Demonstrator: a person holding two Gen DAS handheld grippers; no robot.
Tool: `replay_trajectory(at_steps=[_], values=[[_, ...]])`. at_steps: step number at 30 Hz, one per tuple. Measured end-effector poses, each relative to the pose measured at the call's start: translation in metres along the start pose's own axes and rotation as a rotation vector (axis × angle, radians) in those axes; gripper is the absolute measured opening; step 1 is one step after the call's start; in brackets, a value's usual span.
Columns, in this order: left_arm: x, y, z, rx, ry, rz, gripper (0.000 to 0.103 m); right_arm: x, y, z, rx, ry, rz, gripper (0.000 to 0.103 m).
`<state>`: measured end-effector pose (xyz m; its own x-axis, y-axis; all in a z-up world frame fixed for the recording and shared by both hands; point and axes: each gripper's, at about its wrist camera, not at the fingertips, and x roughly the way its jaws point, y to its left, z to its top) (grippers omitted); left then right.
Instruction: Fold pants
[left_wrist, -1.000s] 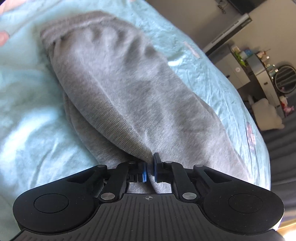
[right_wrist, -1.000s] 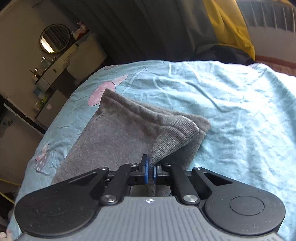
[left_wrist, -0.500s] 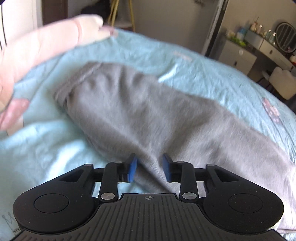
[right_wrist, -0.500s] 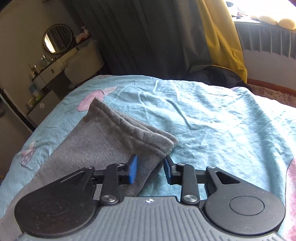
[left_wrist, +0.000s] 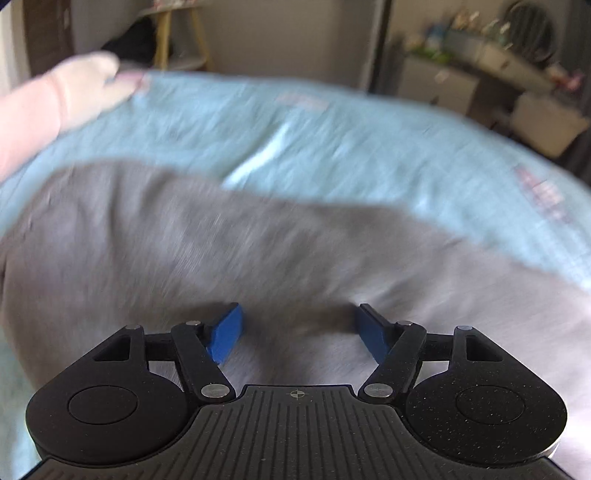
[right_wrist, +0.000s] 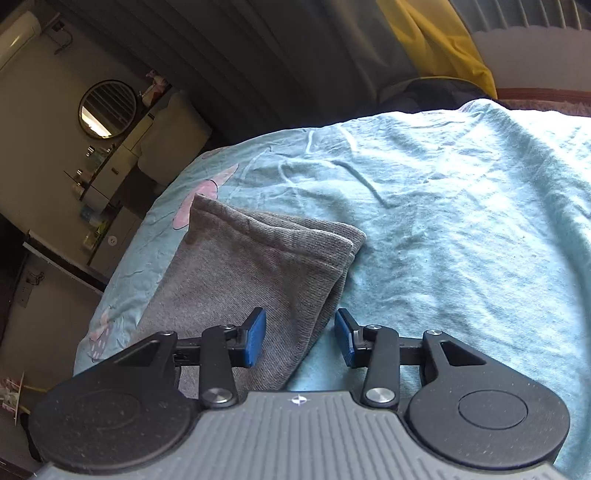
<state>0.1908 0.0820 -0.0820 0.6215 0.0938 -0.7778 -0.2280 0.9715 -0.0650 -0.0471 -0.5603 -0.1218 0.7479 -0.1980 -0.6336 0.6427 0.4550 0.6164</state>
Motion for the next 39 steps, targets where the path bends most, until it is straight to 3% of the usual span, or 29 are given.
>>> replay_trajectory(at_steps=[2,4,8,9,14,17,19,21,24,26,30,32,34,39], values=[[-0.005,0.005,-0.010,0.007,-0.061,-0.004,0.078,0.001,-0.005,0.003,0.029,0.001,0.004,0.041],[-0.016,0.001,-0.017,0.061,-0.074,0.036,0.074,0.002,-0.014,0.006,0.070,0.000,0.026,0.042],[-0.051,-0.004,-0.033,0.098,-0.129,-0.047,0.077,0.009,-0.022,0.011,0.119,-0.015,0.066,0.043],[-0.058,-0.006,-0.035,0.088,-0.129,-0.071,0.081,0.011,-0.023,0.012,0.133,-0.018,0.076,0.043],[-0.069,-0.019,-0.041,0.005,-0.044,-0.184,0.082,0.023,-0.020,0.025,0.183,-0.014,0.104,0.045],[-0.069,-0.031,-0.047,-0.049,-0.007,-0.259,0.082,0.025,-0.012,0.029,0.128,-0.002,0.123,0.045],[-0.064,-0.044,-0.053,-0.047,0.010,-0.258,0.082,0.026,-0.006,0.028,0.072,-0.002,0.119,0.031],[-0.055,-0.058,-0.062,-0.011,0.057,-0.241,0.082,0.028,-0.005,0.026,0.036,-0.003,0.086,0.028],[-0.053,-0.080,-0.071,0.135,0.054,-0.175,0.084,0.031,-0.013,0.025,0.077,0.003,0.111,0.030],[-0.057,-0.087,-0.075,0.185,0.040,-0.172,0.084,0.031,-0.016,0.025,0.086,0.006,0.143,0.037],[-0.058,-0.083,-0.077,0.160,0.035,-0.189,0.086,0.032,-0.013,0.025,0.048,0.007,0.134,0.036],[-0.057,-0.081,-0.077,0.156,0.031,-0.184,0.087,0.033,-0.011,0.026,0.039,0.008,0.115,0.030],[-0.057,-0.083,-0.078,0.171,0.028,-0.177,0.090,0.034,-0.012,0.026,0.034,0.010,0.086,0.016],[-0.060,-0.083,-0.078,0.169,0.014,-0.177,0.087,0.028,-0.001,0.025,-0.006,-0.013,0.032,0.012]])
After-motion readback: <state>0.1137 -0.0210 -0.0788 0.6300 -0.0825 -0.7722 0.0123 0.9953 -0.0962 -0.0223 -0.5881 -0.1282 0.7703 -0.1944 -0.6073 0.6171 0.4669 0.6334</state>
